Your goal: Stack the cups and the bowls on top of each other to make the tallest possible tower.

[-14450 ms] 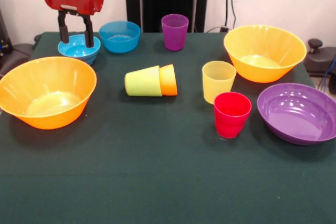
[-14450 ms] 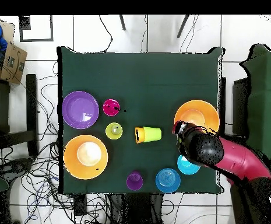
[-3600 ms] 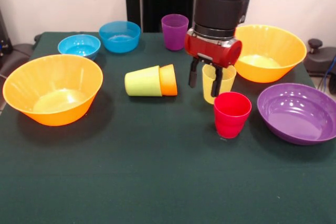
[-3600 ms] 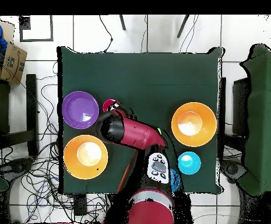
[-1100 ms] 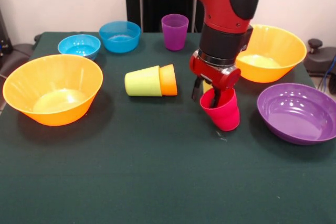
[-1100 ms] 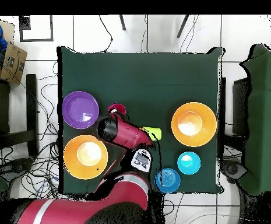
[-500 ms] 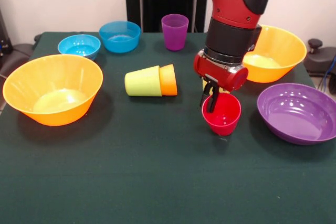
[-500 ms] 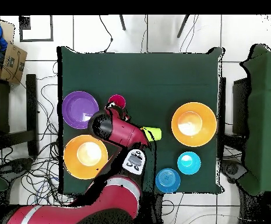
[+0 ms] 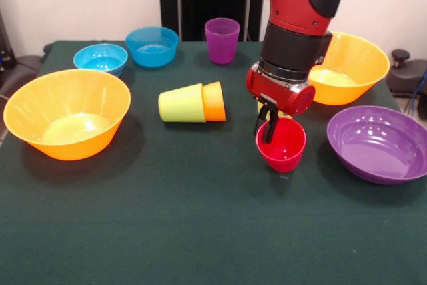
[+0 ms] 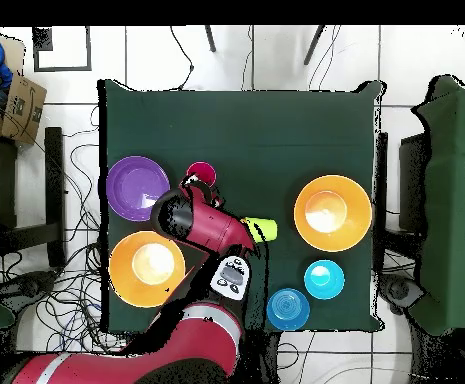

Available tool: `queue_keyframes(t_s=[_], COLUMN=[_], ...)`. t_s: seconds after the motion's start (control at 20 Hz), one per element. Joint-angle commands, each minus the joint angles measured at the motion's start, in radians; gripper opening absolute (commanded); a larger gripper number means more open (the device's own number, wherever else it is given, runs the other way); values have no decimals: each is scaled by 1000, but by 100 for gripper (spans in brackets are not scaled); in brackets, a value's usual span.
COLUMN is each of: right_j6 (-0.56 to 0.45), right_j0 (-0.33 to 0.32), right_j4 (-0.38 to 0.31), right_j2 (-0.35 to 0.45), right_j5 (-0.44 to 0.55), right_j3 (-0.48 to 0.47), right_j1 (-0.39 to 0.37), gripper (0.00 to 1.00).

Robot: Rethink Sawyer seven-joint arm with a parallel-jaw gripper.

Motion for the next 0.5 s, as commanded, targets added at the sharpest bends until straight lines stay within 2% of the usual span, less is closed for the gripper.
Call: queue_keyframes(t_s=[0.05,0.3,0.5], right_j6=[188,185,172], right_j0=[5,30,30], right_j4=[19,11,1], right_j2=[73,50,43], right_j5=[56,162,186], right_j3=[78,188,237], right_j1=[-85,-230,-286], gripper=[0,0,0])
